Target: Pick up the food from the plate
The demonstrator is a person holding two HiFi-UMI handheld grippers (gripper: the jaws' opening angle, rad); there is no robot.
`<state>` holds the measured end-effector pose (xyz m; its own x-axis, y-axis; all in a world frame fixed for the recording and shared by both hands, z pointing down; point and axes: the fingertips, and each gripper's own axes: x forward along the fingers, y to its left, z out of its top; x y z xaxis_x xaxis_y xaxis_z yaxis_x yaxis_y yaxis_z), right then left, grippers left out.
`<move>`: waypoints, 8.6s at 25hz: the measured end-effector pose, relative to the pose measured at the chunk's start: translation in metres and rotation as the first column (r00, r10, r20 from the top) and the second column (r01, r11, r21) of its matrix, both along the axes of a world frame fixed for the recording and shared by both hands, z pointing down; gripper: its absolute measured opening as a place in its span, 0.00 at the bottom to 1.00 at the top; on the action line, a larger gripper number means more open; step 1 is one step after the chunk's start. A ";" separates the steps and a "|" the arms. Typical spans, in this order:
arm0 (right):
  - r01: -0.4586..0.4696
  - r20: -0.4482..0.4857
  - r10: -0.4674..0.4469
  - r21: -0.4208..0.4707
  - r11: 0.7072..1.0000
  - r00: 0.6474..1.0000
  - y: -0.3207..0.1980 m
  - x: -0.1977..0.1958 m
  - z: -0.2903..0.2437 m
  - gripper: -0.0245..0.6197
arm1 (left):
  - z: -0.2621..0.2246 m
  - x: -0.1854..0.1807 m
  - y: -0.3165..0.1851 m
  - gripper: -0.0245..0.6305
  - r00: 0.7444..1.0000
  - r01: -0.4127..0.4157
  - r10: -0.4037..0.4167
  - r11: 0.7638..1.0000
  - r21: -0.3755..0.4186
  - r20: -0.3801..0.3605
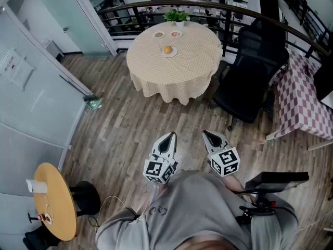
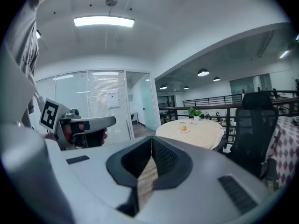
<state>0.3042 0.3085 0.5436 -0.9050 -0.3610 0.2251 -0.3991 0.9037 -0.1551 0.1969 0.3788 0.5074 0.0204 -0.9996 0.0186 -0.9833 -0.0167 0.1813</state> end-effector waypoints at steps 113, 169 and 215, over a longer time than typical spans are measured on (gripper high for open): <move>0.069 -0.192 -0.090 -0.112 0.991 0.977 -0.381 -0.368 0.070 0.06 | 0.062 -0.358 -0.394 0.05 0.997 -0.047 0.041 0.994 -0.097 -0.067; -0.022 -0.072 0.017 -0.075 0.997 0.997 -0.569 -0.418 0.012 0.06 | -0.002 -0.418 -0.591 0.75 0.984 0.033 -0.014 0.994 -0.106 0.179; -0.355 -0.170 0.339 -0.075 0.932 0.925 -0.591 -0.316 0.024 0.06 | 0.269 -0.504 -0.745 0.67 0.969 -0.016 0.185 0.703 -0.711 0.161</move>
